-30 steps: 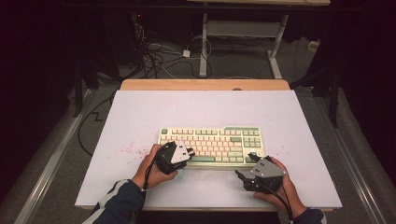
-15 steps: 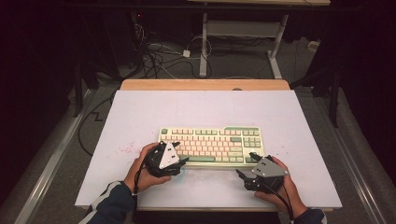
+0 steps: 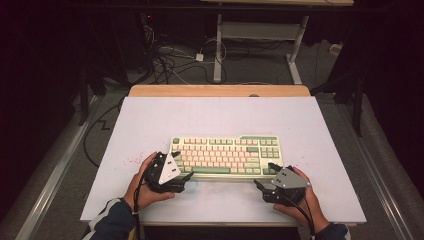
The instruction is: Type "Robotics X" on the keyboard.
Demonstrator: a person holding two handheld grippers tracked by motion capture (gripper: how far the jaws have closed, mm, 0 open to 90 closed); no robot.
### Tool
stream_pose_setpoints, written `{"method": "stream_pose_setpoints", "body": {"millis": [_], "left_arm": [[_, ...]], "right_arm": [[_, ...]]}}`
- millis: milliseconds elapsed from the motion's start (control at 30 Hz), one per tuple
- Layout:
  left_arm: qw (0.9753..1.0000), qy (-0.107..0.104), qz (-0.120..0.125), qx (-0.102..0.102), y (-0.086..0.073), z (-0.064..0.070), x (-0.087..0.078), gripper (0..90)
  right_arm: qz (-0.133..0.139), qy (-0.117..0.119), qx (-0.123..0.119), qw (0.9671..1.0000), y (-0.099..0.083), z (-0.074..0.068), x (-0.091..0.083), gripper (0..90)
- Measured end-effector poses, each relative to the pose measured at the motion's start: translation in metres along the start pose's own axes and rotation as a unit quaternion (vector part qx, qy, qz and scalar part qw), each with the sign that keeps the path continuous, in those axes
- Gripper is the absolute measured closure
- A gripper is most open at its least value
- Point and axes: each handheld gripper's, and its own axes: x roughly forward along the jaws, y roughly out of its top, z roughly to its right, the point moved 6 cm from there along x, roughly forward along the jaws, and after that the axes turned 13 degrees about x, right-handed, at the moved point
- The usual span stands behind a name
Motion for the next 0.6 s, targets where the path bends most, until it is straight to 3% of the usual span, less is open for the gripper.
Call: {"method": "stream_pose_setpoints", "body": {"millis": [133,300,600], "left_arm": [[1.0,0.006,-0.007,0.0,-0.007,-0.004,-0.004,21.6],[0.9998,0.016,-0.007,-0.003,-0.011,-0.009,-0.011,21.5],[0.9994,0.024,-0.027,-0.003,-0.024,-0.009,-0.02,19.4]], "right_arm": [[-0.012,0.006,0.003,0.9999,-0.001,0.001,-0.001,38.8],[-0.004,0.023,0.014,0.9996,0.005,0.003,-0.006,52.0],[-0.026,0.043,0.002,0.9987,0.017,0.006,0.001,86.1]]}}
